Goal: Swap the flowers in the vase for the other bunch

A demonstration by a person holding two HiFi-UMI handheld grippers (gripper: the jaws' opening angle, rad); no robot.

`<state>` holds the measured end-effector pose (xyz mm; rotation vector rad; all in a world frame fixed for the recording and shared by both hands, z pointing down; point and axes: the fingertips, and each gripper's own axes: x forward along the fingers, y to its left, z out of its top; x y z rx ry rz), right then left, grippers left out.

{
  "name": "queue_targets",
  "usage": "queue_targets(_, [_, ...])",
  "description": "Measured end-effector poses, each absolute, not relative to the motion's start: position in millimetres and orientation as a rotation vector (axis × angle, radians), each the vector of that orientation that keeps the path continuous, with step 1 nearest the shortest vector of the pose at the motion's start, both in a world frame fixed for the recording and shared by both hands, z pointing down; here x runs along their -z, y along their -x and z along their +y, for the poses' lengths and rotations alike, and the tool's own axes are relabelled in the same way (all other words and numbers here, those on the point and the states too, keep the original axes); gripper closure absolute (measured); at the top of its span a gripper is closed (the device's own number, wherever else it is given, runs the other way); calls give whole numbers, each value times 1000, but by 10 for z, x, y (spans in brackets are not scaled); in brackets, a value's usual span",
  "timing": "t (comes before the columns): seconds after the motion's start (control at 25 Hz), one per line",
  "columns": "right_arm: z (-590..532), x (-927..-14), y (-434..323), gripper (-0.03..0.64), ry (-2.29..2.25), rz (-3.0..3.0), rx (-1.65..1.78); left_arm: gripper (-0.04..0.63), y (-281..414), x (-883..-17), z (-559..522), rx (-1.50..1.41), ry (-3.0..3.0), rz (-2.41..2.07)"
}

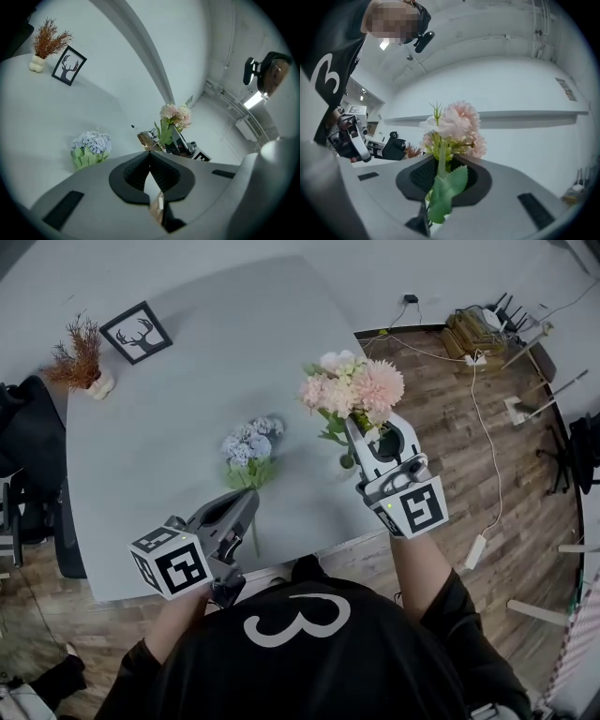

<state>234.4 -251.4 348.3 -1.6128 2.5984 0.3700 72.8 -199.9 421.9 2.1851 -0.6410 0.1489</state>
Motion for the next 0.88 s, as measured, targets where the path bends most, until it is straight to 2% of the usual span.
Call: queue_targets(0.88, [-2294,-3970,-2313,512,1709,2619,-222,584,-622,-4340,-1898,-177,-2184,-670])
